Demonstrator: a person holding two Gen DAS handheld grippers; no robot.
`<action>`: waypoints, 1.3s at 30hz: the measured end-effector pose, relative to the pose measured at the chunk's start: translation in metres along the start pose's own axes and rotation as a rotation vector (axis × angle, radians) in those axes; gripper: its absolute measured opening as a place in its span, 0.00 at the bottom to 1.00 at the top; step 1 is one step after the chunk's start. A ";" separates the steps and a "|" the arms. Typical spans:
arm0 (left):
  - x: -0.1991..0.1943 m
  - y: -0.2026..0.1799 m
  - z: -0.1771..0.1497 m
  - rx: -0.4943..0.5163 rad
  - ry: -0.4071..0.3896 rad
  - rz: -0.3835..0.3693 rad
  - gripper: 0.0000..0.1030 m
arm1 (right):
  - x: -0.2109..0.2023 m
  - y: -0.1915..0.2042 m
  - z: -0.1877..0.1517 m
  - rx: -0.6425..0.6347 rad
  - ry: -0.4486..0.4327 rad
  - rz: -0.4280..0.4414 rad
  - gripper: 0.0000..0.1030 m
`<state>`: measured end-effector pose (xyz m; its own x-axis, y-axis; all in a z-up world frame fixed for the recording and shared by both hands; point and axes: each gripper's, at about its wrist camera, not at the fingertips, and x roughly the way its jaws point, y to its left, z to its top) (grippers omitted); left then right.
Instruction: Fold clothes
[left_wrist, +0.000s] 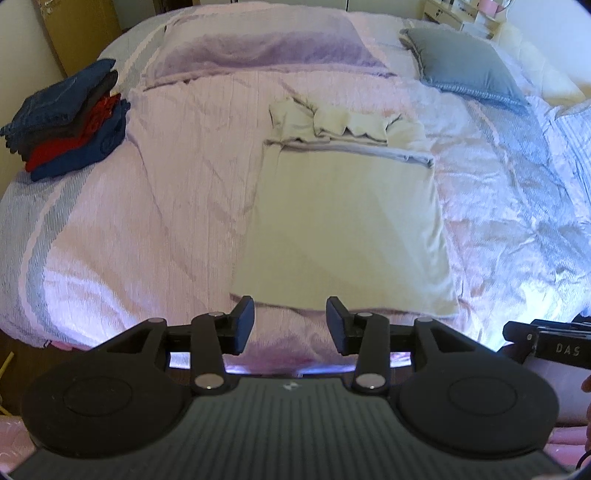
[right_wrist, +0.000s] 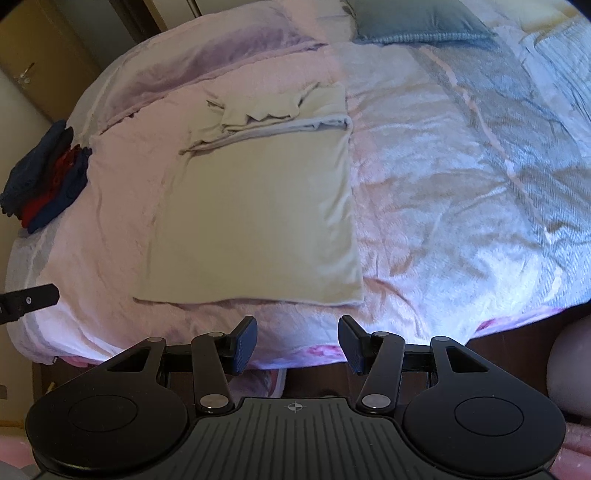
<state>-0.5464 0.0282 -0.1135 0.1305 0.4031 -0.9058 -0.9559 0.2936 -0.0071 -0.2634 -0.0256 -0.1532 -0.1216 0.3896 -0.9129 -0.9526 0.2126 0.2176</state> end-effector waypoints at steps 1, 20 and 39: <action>0.001 0.000 -0.002 0.002 0.005 0.001 0.37 | 0.001 -0.002 -0.002 0.004 0.005 0.000 0.51; 0.096 0.097 0.007 -0.160 0.004 -0.212 0.37 | 0.040 -0.072 0.006 0.161 0.000 0.085 0.51; 0.289 0.167 0.026 -0.205 0.120 -0.540 0.38 | 0.186 -0.171 0.020 0.441 0.041 0.382 0.51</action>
